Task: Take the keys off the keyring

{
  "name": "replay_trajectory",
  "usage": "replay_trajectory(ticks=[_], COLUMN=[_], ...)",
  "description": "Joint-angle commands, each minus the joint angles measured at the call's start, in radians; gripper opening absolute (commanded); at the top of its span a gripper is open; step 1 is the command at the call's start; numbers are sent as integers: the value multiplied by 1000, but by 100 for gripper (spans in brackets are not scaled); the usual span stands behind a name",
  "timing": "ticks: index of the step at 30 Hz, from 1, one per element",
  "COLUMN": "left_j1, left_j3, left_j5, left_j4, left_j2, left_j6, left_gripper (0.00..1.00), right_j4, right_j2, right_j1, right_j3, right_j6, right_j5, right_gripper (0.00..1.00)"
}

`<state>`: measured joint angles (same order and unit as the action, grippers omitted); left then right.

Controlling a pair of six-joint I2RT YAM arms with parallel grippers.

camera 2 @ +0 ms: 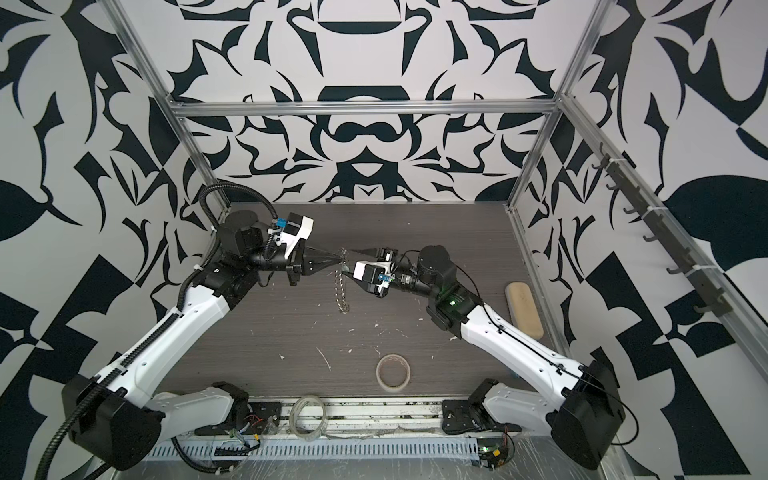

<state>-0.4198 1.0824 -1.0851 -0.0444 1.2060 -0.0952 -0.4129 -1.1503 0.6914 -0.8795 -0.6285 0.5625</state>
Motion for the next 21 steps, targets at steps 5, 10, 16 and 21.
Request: replay_trajectory(ticks=[5, 10, 16, 21], left_j1=[3, 4, 4, 4], left_j3=[7, 4, 1, -4], left_j5=[-9, -9, -10, -9], left_j4=[-39, -46, -50, -64], left_j2=[-21, -21, -21, -18], left_j6=[27, 34, 42, 54], left_gripper=[0, 0, 0, 0], right_j4=[-72, -49, -45, -33], right_j2=[-6, -11, -12, -12], right_j1=[4, 5, 7, 12], right_j3=[-35, -49, -56, -63], right_j6=[18, 18, 23, 9], right_j5=[-32, -9, 0, 7], right_gripper=[40, 34, 34, 34])
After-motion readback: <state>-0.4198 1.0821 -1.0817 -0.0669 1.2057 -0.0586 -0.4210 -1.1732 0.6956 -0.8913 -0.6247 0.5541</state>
